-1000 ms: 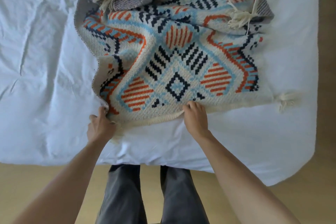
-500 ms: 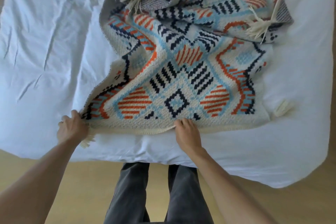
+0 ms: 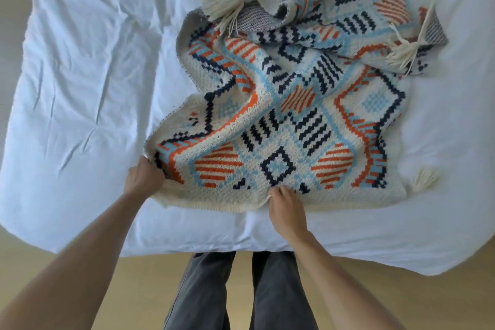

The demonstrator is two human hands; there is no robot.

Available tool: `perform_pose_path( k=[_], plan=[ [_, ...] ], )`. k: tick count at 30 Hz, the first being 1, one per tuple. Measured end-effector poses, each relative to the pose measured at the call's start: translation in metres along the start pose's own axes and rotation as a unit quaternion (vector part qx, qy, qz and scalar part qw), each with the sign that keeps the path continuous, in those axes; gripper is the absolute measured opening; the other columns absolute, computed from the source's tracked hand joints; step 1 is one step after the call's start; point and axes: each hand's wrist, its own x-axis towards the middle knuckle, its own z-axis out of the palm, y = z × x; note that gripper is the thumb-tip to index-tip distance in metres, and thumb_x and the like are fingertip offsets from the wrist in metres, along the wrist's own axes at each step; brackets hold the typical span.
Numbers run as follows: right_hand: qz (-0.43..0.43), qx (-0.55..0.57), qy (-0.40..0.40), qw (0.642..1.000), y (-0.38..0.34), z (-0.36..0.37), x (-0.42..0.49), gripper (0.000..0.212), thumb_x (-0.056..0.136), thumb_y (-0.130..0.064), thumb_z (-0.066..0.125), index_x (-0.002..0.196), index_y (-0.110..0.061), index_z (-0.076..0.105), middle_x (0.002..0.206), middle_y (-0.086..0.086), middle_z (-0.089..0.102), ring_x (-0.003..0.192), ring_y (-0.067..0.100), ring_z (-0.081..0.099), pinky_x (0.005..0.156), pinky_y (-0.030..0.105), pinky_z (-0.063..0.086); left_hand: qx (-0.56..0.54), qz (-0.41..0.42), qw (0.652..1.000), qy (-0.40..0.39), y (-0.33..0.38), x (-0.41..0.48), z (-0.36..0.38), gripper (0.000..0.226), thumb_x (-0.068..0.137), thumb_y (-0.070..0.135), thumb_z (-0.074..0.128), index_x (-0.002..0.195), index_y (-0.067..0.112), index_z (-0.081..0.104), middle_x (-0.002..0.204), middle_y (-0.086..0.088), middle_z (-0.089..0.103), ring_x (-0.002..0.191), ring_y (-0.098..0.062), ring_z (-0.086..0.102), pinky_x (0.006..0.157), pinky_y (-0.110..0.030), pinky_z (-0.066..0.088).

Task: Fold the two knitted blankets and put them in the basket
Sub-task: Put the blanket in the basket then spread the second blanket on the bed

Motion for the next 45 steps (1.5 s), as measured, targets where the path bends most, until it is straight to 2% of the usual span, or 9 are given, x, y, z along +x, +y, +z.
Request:
perform_pose_path(
  k=[7,11,20,24,31,33,36,40,45],
  plan=[
    [-0.042,0.130,-0.007,0.991,-0.124,0.005,0.034,0.015,0.097,-0.007,0.041,0.106,-0.005,0.052,0.105,0.011,0.056,0.095,0.026,0.053,0.076,0.030,0.039,-0.219,-0.006,0.961,0.170,0.052,0.049,-0.064,0.024,0.084,0.010,0.045,0.107,0.005,0.047,0.112,-0.024,0.054,0.102,-0.038,0.053,0.083,-0.042,0.044],
    [-0.084,0.192,-0.034,0.977,-0.189,0.001,0.048,0.014,0.097,-0.006,0.039,0.103,-0.005,0.051,0.104,0.013,0.055,0.092,0.028,0.051,0.074,0.035,0.039,-0.347,-0.004,0.912,0.218,0.080,0.063,-0.111,0.012,0.083,0.015,0.044,0.082,0.024,0.036,0.097,-0.003,0.043,0.086,-0.023,0.046,0.080,-0.036,0.046],
    [-0.187,0.140,-0.022,0.972,-0.161,-0.036,0.084,0.038,0.089,0.005,0.043,0.124,-0.005,0.055,0.119,0.013,0.057,0.109,0.030,0.050,0.091,0.039,0.043,-0.266,-0.096,0.958,0.039,0.047,0.036,-0.055,0.070,0.083,0.026,0.061,0.138,0.006,0.024,0.136,-0.019,0.039,0.110,-0.039,0.053,0.085,-0.044,0.052],
    [-0.263,0.040,0.049,0.963,-0.143,-0.057,0.115,0.034,0.083,0.010,0.046,0.111,0.002,0.062,0.107,0.015,0.061,0.101,0.031,0.052,0.087,0.040,0.045,-0.234,-0.097,0.967,-0.025,0.040,0.009,-0.017,0.050,0.084,0.023,0.057,0.124,0.002,0.035,0.115,-0.017,0.052,0.084,-0.029,0.059,0.064,-0.037,0.055],
    [-0.356,-0.044,0.066,0.931,-0.154,-0.077,0.158,0.034,0.088,0.003,0.045,0.119,-0.001,0.058,0.118,0.015,0.057,0.110,0.029,0.050,0.093,0.040,0.045,-0.409,-0.116,0.904,-0.052,0.051,-0.029,0.019,0.051,0.081,0.040,0.063,0.117,0.011,0.040,0.110,-0.008,0.054,0.086,-0.023,0.060,0.070,-0.039,0.057],
    [-0.356,-0.072,0.037,0.931,-0.165,-0.076,0.169,0.041,0.089,0.001,0.042,0.128,-0.007,0.052,0.131,0.015,0.049,0.117,0.030,0.046,0.096,0.041,0.044,-0.437,-0.109,0.891,-0.053,0.054,-0.034,0.024,0.048,0.079,0.036,0.067,0.112,0.012,0.042,0.106,-0.006,0.053,0.092,-0.021,0.057,0.078,-0.042,0.055],
    [-0.337,-0.121,-0.025,0.933,-0.185,-0.071,0.187,0.058,0.087,0.001,0.045,0.141,-0.017,0.034,0.151,0.015,0.023,0.126,0.035,0.041,0.098,0.043,0.042,-0.420,-0.083,0.902,-0.049,0.054,-0.032,0.024,0.027,0.082,0.019,0.061,0.096,0.011,0.039,0.096,-0.006,0.047,0.074,-0.014,0.045,0.057,-0.027,0.042],
    [-0.316,-0.159,-0.035,0.935,-0.228,-0.062,0.217,0.081,0.084,0.001,0.052,0.148,-0.031,0.014,0.156,0.018,-0.003,0.096,0.028,0.053,0.063,0.033,0.048,-0.425,-0.061,0.901,-0.060,0.049,-0.016,0.018,0.029,0.082,0.004,0.045,0.110,0.008,0.047,0.105,-0.010,0.055,0.090,-0.026,0.054,0.064,-0.033,0.048],
    [-0.221,-0.194,-0.092,0.952,-0.266,-0.045,0.253,0.060,0.088,-0.009,0.057,0.139,-0.026,0.030,0.139,0.021,0.024,0.093,0.034,0.055,0.068,0.038,0.048,-0.373,-0.030,0.927,0.006,0.032,0.011,0.005,0.019,0.075,-0.005,0.036,0.083,0.011,0.043,0.073,0.002,0.048,0.065,-0.013,0.043,0.046,-0.022,0.032]
  ],
)
